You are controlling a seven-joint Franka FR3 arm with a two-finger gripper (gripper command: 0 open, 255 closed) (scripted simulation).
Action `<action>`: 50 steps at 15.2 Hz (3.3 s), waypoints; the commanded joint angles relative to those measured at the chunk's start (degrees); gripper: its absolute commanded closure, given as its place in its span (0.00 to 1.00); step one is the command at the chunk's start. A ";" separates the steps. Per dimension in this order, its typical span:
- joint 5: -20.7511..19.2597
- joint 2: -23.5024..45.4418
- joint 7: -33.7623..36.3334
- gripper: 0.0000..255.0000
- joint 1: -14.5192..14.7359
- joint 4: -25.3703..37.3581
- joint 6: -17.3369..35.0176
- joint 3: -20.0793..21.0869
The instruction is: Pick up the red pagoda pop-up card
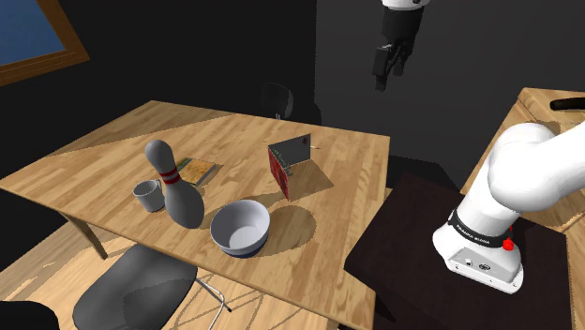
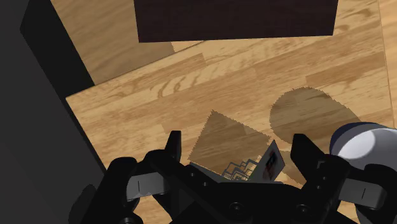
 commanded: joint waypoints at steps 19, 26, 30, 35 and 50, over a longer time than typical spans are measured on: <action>-4.72 34.78 23.04 0.00 -2.84 7.53 23.49 10.17; -10.61 51.10 32.21 0.00 -2.43 17.87 26.92 10.89; -13.65 60.56 36.47 0.00 -1.24 25.61 27.23 10.05; -16.25 72.61 40.26 0.00 0.74 37.42 26.12 8.24; -18.15 88.52 43.32 1.00 2.99 51.81 26.70 5.73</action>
